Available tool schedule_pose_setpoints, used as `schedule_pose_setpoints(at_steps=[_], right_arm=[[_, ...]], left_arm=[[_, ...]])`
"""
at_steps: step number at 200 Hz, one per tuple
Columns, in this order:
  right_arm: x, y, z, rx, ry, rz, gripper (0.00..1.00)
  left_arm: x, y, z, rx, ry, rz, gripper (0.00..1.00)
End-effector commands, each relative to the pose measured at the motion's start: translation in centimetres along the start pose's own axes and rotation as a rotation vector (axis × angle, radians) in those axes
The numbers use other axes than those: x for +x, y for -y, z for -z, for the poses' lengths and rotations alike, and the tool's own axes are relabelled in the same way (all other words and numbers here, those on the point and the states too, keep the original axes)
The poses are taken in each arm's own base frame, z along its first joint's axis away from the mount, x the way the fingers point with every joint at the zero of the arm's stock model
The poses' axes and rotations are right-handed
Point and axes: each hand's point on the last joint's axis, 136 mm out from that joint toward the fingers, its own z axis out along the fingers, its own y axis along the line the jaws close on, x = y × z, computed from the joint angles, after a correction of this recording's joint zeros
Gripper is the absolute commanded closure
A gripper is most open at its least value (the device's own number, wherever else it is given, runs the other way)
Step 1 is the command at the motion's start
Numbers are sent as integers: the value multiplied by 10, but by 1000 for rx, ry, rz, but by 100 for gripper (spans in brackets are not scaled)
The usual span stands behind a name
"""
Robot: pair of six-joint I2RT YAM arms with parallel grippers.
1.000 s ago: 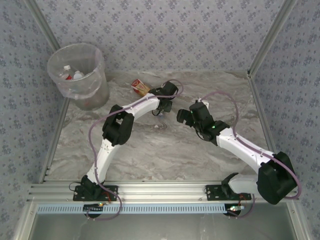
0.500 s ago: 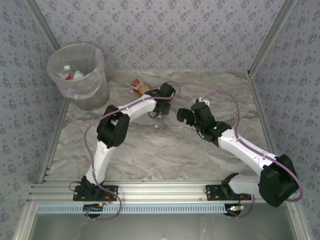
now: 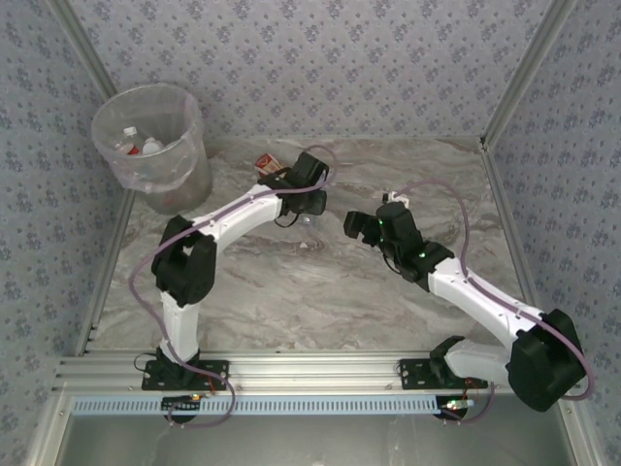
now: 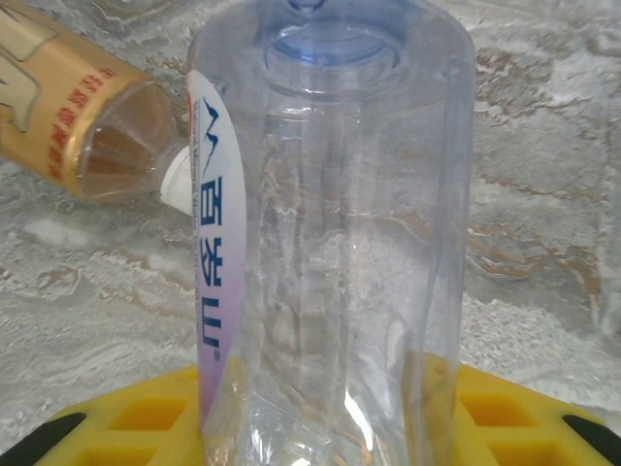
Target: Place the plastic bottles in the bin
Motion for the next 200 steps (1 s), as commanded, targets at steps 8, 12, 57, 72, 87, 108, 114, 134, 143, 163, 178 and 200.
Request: schedule_pose_setpoints(at_steps=[8,12,57,72,87,108,114,134,143,163,178,200], right_arm=[[-12,-14,8,-89,59,30,0],[-13,-15,8,-98,64,33,0],[-21,-43,16,-246,105,100,0],[-23,-64,23,-356,123,133,0],[-25,-81,30,-435,136,173,0],[-28,-102,40,-502,153,238,0],[-28,-106,41,-518,154,256,0],[-29,-123,49,-576,162,303,0],[-29,-129,52,-597,162,320,0],[-25,-144,58,-651,158,363,0],[-22,-153,61,-683,148,393,0],[-18,-164,64,-709,133,429,0]], left_arm=[[-22,8,48,69,106,25,76],[-23,8,53,71,112,25,76],[-50,-6,115,50,260,0,75],[-63,-16,141,16,343,-7,74],[-76,-27,168,-24,436,-19,73],[-92,-45,198,-70,522,-20,71],[-95,-52,204,-80,534,-11,71],[-102,-75,217,-105,561,35,71],[-104,-84,222,-118,573,49,71],[-109,-109,236,-169,606,72,71],[-112,-131,248,-192,634,113,71],[-116,-160,257,-171,664,191,71]])
